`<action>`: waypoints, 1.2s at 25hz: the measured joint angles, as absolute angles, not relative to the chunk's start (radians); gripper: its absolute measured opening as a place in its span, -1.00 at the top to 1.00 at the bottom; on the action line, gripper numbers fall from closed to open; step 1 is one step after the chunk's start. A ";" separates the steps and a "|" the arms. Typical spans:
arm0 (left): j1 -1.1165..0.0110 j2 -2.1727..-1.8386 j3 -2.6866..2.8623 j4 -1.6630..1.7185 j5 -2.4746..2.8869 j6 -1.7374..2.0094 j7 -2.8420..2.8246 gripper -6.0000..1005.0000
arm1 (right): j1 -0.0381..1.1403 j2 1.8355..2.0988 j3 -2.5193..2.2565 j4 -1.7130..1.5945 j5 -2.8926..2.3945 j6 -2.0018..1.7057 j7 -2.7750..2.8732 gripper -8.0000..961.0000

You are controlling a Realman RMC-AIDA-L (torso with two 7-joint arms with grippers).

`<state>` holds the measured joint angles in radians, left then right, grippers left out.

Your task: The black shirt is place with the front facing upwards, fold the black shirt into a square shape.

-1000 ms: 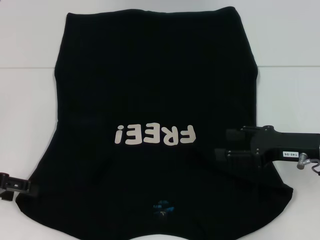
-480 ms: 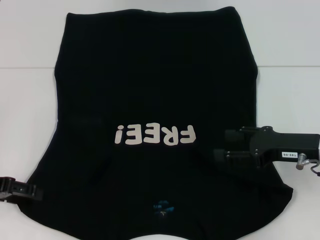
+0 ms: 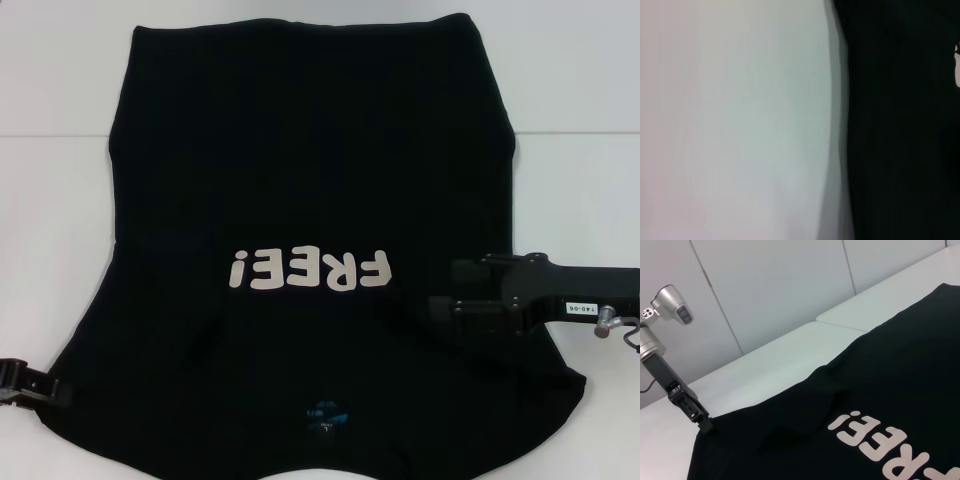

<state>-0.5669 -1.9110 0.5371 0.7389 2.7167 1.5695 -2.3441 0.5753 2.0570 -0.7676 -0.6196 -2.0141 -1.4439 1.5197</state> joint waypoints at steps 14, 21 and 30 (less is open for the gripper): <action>-0.561 -1.917 0.540 0.741 2.720 1.571 -2.327 0.78 | 0.569 2.046 -0.765 -0.623 -2.014 -1.445 1.568 -0.72; -0.563 -1.909 0.508 0.743 2.701 1.593 -2.318 0.97 | 0.594 1.975 -0.773 -0.693 -2.102 -1.465 1.853 -0.72; -0.574 -1.906 0.489 0.762 2.686 1.606 -2.295 0.99 | 0.738 1.875 -0.764 -0.743 -2.554 -1.605 2.368 -0.71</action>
